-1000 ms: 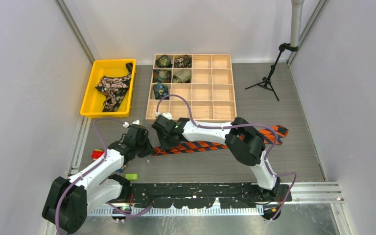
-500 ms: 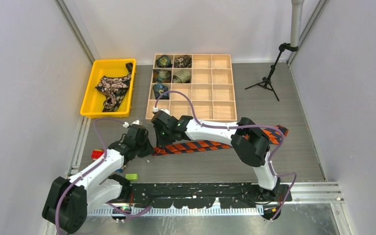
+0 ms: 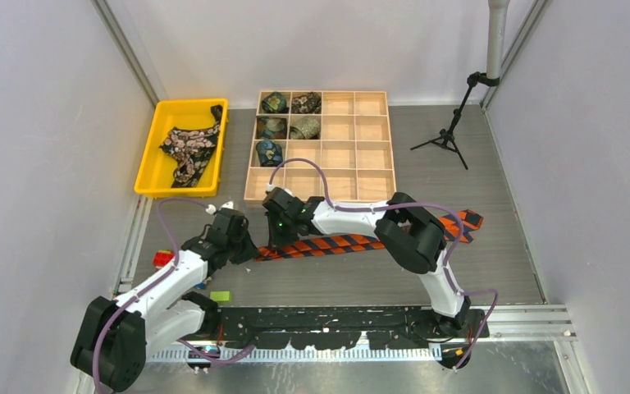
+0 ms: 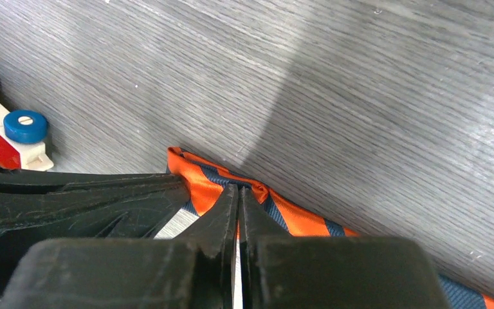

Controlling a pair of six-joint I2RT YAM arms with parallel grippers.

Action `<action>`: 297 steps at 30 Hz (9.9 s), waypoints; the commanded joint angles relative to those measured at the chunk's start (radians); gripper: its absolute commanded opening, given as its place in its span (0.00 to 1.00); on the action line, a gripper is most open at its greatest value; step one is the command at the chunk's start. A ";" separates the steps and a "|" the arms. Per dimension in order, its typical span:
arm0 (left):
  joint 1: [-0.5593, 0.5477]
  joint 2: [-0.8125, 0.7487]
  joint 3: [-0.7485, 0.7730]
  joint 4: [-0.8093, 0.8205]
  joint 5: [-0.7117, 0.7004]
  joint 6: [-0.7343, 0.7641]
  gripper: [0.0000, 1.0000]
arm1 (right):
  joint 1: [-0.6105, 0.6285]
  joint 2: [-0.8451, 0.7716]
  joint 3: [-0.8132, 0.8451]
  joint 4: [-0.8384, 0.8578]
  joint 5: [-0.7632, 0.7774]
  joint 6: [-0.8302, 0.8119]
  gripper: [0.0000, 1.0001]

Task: Roll the ties
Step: Roll the tie at the center of the board.

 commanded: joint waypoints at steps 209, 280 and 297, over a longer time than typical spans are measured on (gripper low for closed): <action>-0.050 0.030 0.045 -0.019 0.038 0.082 0.00 | 0.029 -0.101 0.068 -0.069 0.009 0.008 0.08; -0.099 -0.109 0.176 -0.255 -0.141 0.109 0.17 | -0.001 -0.060 0.023 0.018 -0.088 0.037 0.31; -0.084 -0.138 0.138 -0.251 -0.168 0.091 0.57 | -0.007 -0.027 0.035 -0.022 -0.046 -0.002 0.22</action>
